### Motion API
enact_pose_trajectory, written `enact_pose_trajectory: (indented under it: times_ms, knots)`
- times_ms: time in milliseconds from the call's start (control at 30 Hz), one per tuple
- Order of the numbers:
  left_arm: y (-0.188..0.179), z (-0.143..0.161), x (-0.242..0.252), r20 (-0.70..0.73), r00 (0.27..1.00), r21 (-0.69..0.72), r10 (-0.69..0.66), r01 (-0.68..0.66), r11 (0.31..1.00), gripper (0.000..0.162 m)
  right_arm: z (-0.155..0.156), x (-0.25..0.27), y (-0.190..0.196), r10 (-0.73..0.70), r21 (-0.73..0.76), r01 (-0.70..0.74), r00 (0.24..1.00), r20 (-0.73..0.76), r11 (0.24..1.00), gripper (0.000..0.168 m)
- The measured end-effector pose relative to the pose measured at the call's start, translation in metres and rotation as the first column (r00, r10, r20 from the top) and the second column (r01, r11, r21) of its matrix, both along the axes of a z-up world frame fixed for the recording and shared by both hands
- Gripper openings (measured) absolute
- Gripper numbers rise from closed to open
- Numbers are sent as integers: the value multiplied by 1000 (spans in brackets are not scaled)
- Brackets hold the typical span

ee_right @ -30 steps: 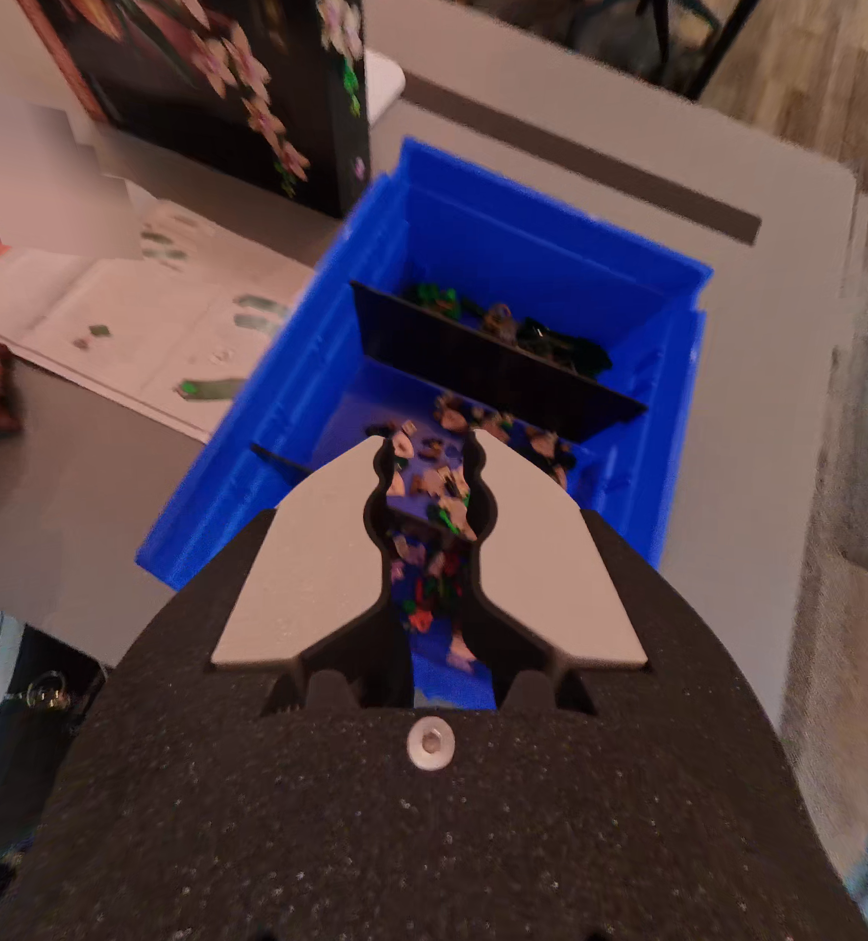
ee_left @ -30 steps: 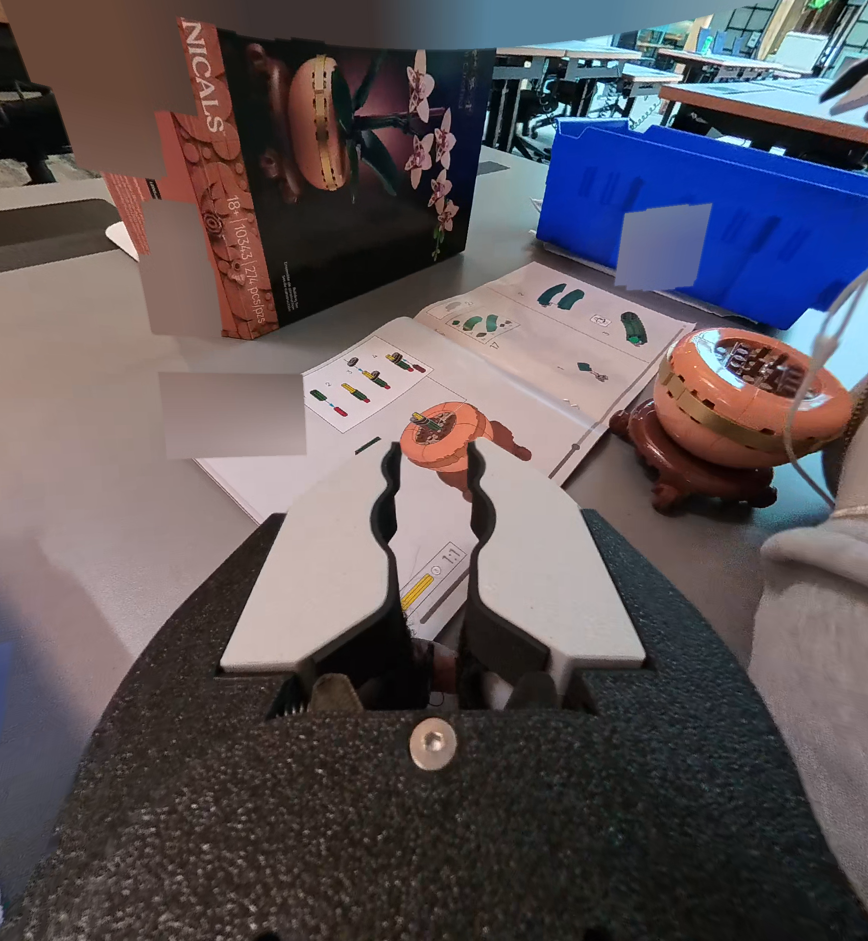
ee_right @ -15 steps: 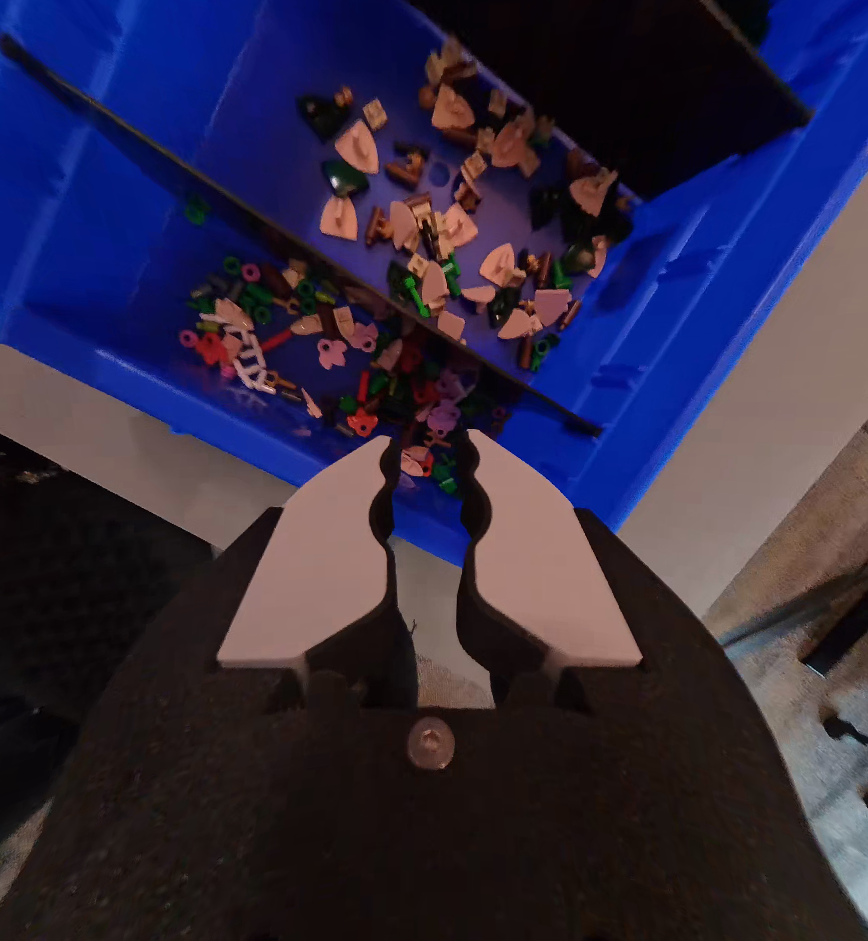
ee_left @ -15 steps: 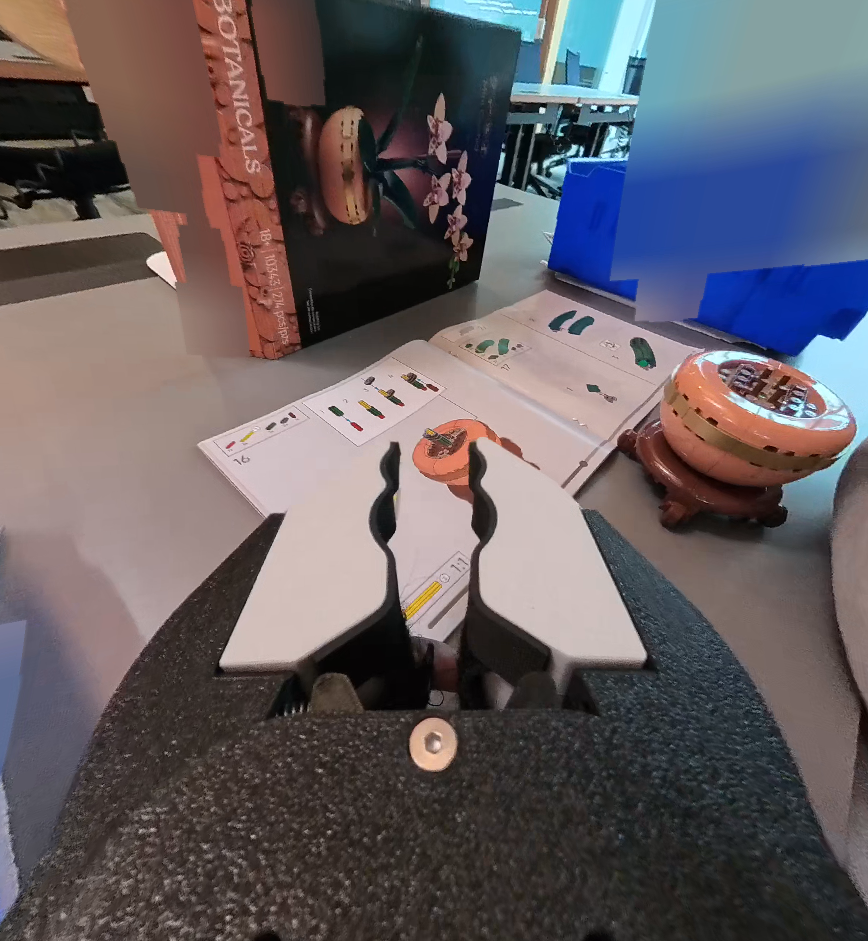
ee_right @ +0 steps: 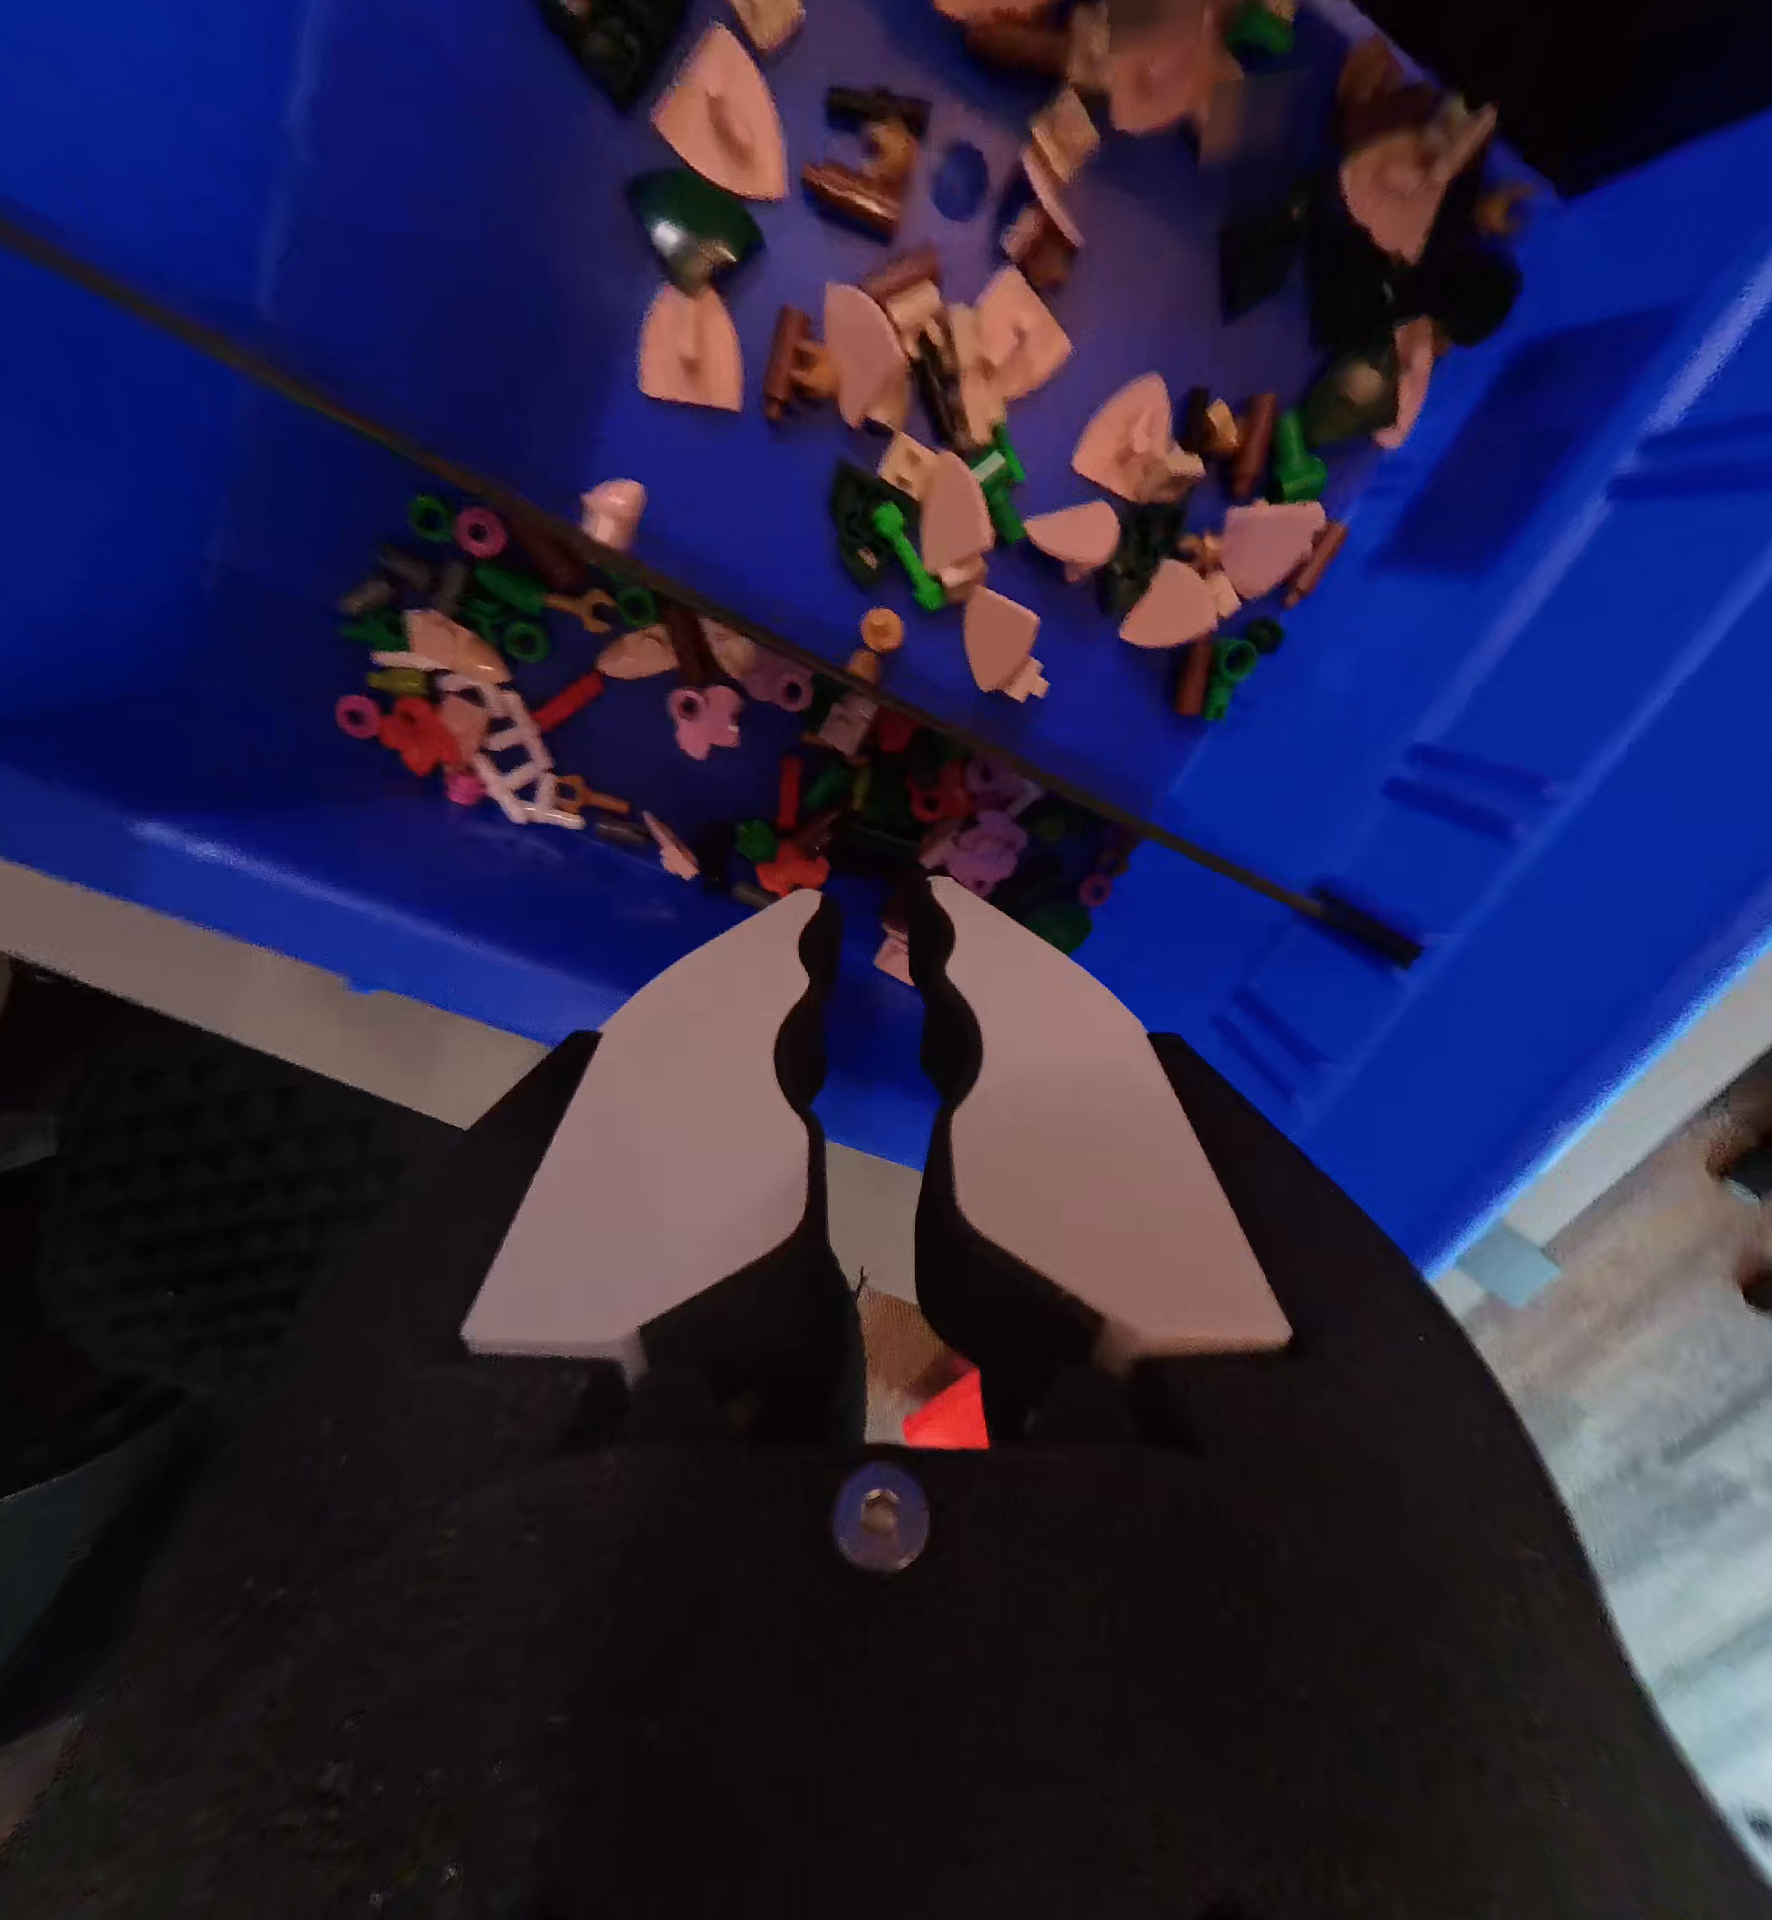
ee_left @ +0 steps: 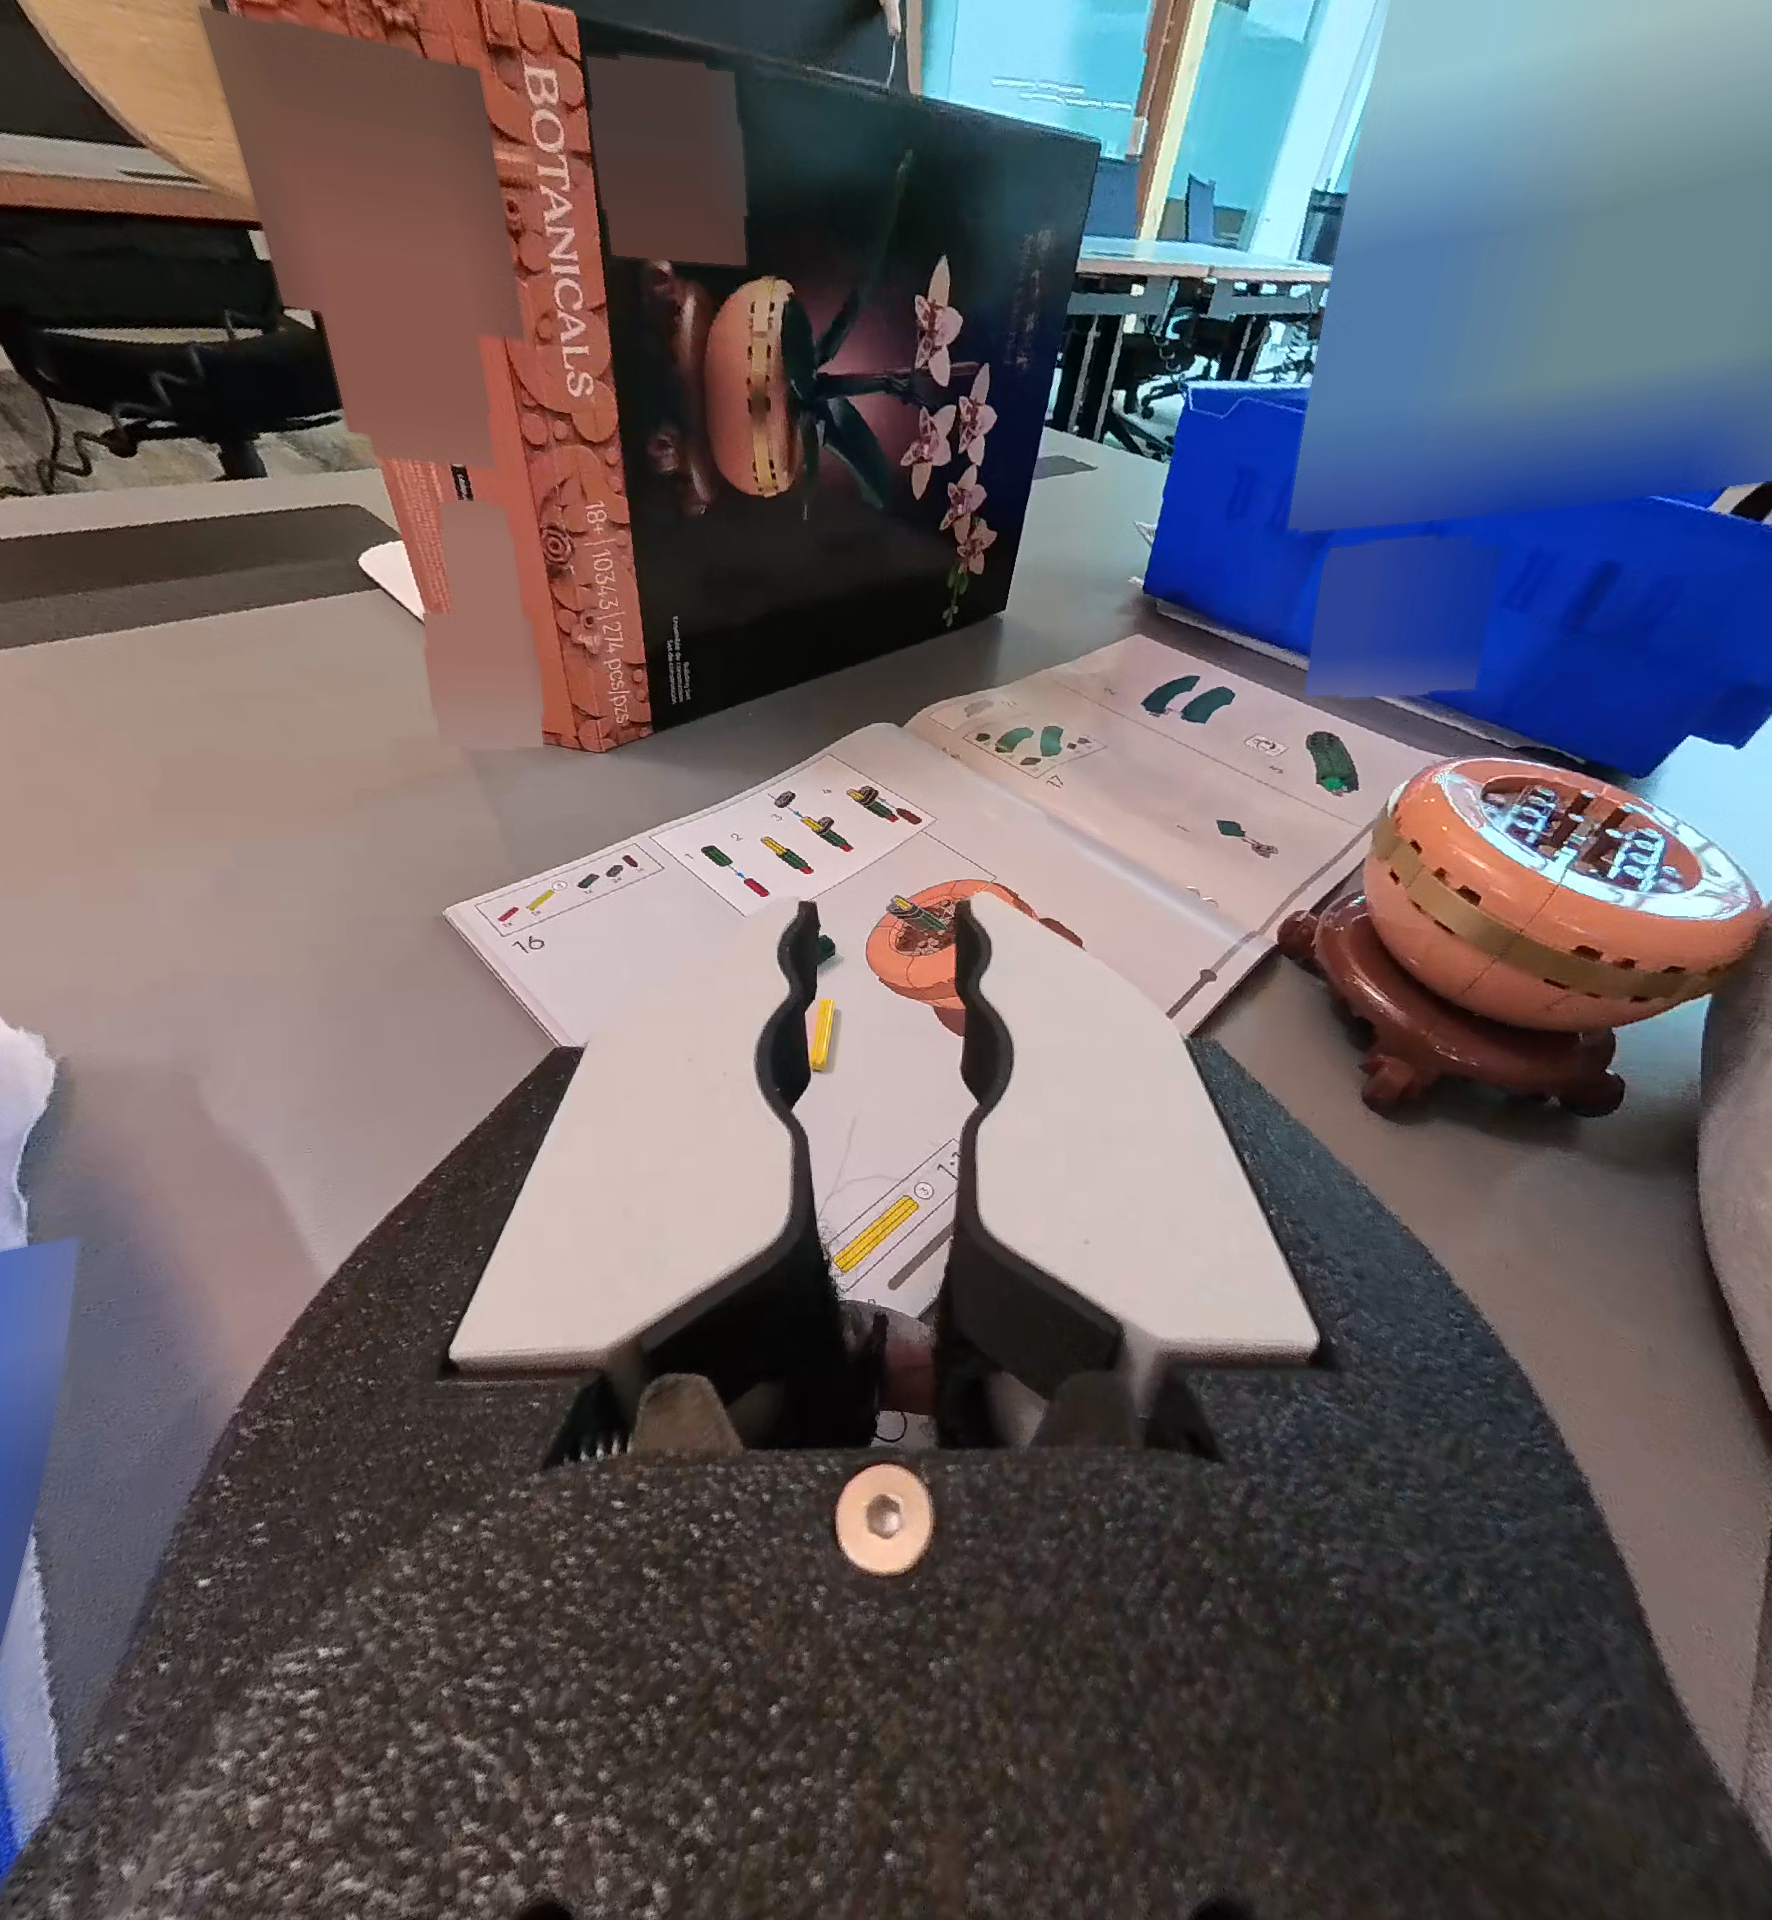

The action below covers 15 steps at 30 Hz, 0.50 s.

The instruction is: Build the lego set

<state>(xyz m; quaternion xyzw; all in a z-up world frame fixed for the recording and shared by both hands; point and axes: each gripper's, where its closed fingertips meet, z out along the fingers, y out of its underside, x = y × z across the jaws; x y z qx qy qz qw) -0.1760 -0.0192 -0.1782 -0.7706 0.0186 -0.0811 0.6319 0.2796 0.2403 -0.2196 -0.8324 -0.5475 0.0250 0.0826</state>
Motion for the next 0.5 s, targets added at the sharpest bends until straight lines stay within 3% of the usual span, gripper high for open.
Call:
enact_pose_trajectory:
  times_ms: [333,500]
  knots:
    - [1,-2,5,-10,999,-13,-34,34,999,24,-27,7,0,-21,-53,31,984,176,998,18]
    - [1,-2,5,-10,999,-12,-35,35,999,24,-29,-2,1,-3,-60,10,994,113,998,22]
